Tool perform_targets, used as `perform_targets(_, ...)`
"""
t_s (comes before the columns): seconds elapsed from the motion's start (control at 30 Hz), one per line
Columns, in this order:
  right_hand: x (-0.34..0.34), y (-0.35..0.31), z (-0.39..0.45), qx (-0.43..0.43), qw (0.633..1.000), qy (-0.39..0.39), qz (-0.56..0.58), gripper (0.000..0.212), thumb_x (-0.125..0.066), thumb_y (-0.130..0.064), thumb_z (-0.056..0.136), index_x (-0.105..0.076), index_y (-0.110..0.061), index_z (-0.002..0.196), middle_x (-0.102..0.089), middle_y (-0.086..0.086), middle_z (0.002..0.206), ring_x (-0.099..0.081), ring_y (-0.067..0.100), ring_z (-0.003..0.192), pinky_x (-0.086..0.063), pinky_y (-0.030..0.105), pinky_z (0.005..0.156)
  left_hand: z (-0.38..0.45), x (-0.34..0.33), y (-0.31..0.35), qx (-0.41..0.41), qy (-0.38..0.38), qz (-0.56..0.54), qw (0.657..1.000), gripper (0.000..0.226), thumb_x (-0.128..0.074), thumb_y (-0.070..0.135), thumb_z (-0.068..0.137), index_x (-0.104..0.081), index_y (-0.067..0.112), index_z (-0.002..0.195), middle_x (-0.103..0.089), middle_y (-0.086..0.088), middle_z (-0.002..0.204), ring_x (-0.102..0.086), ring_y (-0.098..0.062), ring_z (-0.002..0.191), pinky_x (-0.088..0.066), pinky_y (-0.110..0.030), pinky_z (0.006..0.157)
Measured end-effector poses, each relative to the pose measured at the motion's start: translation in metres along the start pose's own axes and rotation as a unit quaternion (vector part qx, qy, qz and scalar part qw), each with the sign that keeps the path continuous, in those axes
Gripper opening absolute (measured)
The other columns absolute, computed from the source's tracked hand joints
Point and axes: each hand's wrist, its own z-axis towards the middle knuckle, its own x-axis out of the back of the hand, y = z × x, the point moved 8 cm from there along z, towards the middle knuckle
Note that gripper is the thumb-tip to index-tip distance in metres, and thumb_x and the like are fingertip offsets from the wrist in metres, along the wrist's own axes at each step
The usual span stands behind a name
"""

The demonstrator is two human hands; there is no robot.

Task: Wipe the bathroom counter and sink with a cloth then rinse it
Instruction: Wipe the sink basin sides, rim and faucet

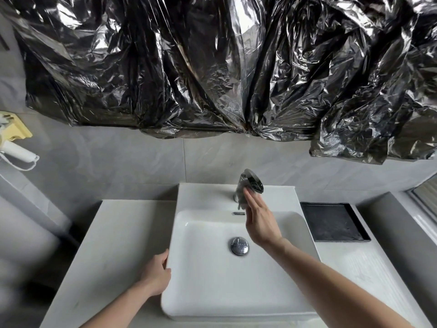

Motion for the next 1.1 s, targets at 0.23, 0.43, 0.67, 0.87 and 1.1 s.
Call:
perform_targets(0.23, 0.004, -0.004, -0.012, -0.054, 0.997, 0.033, 0.033, 0.063, -0.04, 0.005, 0.101, -0.034, -0.02, 0.159, -0.035, -0.005, 0.164, -0.039, 0.01, 0.146, -0.041, 0.017, 0.105, -0.008, 0.002, 0.007, -0.006, 0.014, 0.008, 1.0, 0.069, -0.048, 0.013, 0.09, -0.035, 0.031, 0.155, -0.051, 0.008, 0.15, -0.051, -0.018, 0.137, -0.043, -0.031, 0.11)
perform_targets(0.43, 0.021, 0.025, -0.063, -0.116, 0.992, 0.026, 0.04, 0.035, -0.048, -0.009, 0.105, -0.063, -0.017, 0.136, -0.066, -0.003, 0.137, -0.062, 0.013, 0.118, -0.046, 0.02, 0.092, -0.007, 0.001, 0.012, -0.023, 0.014, 0.021, 0.999, 0.068, -0.048, 0.01, 0.09, -0.039, 0.032, 0.153, -0.056, 0.007, 0.146, -0.055, -0.02, 0.132, -0.046, -0.029, 0.104)
perform_targets(0.67, -0.038, 0.021, -0.045, -0.402, 0.714, 0.049, 0.571, 0.04, -0.03, -0.006, 0.106, -0.07, -0.005, 0.103, -0.073, 0.02, 0.096, -0.058, 0.015, 0.069, -0.04, 0.023, 0.061, -0.007, 0.002, 0.009, -0.02, 0.015, 0.026, 0.999, 0.067, -0.051, 0.012, 0.091, -0.039, 0.032, 0.153, -0.054, 0.005, 0.148, -0.052, -0.018, 0.135, -0.045, -0.029, 0.106)
perform_targets(0.87, -0.046, 0.045, -0.014, -0.485, 0.558, 0.119, 0.663, 0.038, -0.026, 0.006, 0.094, -0.063, 0.0, 0.094, -0.067, 0.012, 0.071, -0.054, 0.018, 0.057, -0.04, 0.02, 0.043, -0.009, 0.002, 0.017, -0.032, 0.012, 0.022, 0.999, 0.065, -0.05, 0.005, 0.09, -0.044, 0.027, 0.151, -0.059, 0.005, 0.143, -0.055, -0.016, 0.133, -0.045, -0.022, 0.098)
perform_targets(1.1, -0.02, 0.058, -0.007, -0.482, 0.558, 0.082, 0.67, 0.035, -0.031, -0.009, 0.107, -0.065, -0.007, 0.1, -0.063, 0.005, 0.066, -0.055, 0.011, 0.05, -0.04, 0.019, 0.04, -0.008, 0.003, 0.014, -0.024, 0.009, 0.02, 0.999, 0.067, -0.053, 0.007, 0.091, -0.042, 0.028, 0.153, -0.06, 0.007, 0.142, -0.056, -0.017, 0.131, -0.046, -0.025, 0.099)
